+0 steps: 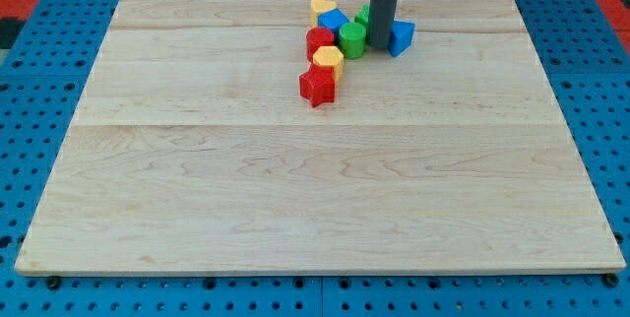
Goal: Push the blue cube diagonal top left to the yellow heart
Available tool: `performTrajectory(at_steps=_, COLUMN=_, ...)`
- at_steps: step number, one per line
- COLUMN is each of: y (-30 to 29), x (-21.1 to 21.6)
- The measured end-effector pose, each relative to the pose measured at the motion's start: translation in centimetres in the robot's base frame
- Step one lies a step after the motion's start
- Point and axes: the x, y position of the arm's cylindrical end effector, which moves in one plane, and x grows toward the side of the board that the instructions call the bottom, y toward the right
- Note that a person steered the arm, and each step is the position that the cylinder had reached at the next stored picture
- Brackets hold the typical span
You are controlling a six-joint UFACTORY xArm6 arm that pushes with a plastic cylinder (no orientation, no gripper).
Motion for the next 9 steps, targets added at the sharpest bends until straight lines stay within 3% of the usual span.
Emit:
performTrajectory(at_steps=2, y=-2.8, x=-2.4)
performTrajectory(at_steps=5, y=-12.8, x=-2.5)
performTrajectory(at_steps=6, y=-12.2, x=-0.8)
performTrajectory(at_steps=7, y=-15.9, x=0.8)
performTrajectory(at_steps=9, y=-18.4, x=-1.9)
